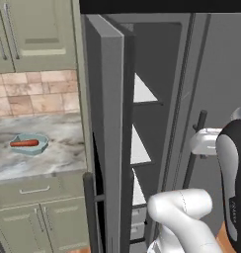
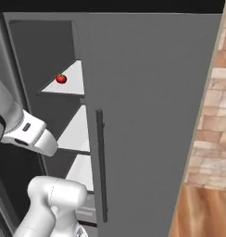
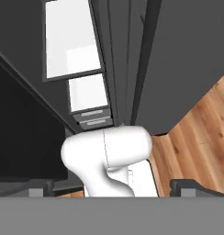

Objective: Take the tomato and carrot out of the freezer and place them in the tupperware container on the counter. Then put the tupperware containing the vegetables back in the freezer.

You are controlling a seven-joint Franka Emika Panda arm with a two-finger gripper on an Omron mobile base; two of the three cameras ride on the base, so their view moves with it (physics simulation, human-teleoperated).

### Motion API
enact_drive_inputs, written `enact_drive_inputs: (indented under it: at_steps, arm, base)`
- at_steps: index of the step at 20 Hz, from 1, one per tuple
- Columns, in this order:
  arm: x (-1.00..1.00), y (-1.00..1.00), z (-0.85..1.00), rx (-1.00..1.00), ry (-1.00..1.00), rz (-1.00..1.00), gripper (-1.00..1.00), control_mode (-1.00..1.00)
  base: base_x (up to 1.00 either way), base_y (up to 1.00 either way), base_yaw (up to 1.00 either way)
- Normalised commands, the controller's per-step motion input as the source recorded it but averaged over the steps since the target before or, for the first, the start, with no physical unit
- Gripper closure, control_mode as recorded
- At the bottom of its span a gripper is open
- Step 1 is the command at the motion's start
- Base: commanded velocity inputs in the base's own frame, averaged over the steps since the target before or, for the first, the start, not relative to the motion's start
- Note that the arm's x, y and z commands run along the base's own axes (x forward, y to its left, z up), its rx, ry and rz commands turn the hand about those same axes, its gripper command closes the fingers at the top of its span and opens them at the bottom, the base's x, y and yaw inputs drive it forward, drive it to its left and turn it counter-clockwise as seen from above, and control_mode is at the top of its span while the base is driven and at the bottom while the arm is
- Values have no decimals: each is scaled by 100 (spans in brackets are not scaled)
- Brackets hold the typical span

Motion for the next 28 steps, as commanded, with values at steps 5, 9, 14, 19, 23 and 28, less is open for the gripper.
enact_drive_inputs:
  at_steps: [5, 9, 14, 19, 23, 28]
  arm:
    - [0, 0, 0, 0, 0, 0, -100, 100]
    - [0, 0, 0, 0, 0, 0, -100, 100]
    - [0, 0, 0, 0, 0, 0, -100, 100]
    - [0, 0, 0, 0, 0, 0, -100, 100]
    - [0, 0, 0, 0, 0, 0, -100, 100]
    - [0, 0, 0, 0, 0, 0, -100, 100]
  base:
    - [24, 0, 35]
    - [50, 0, 18]
    - [56, 12, 13]
    - [78, 15, 5]
    - [80, 22, 0]
    - [98, 20, 0]
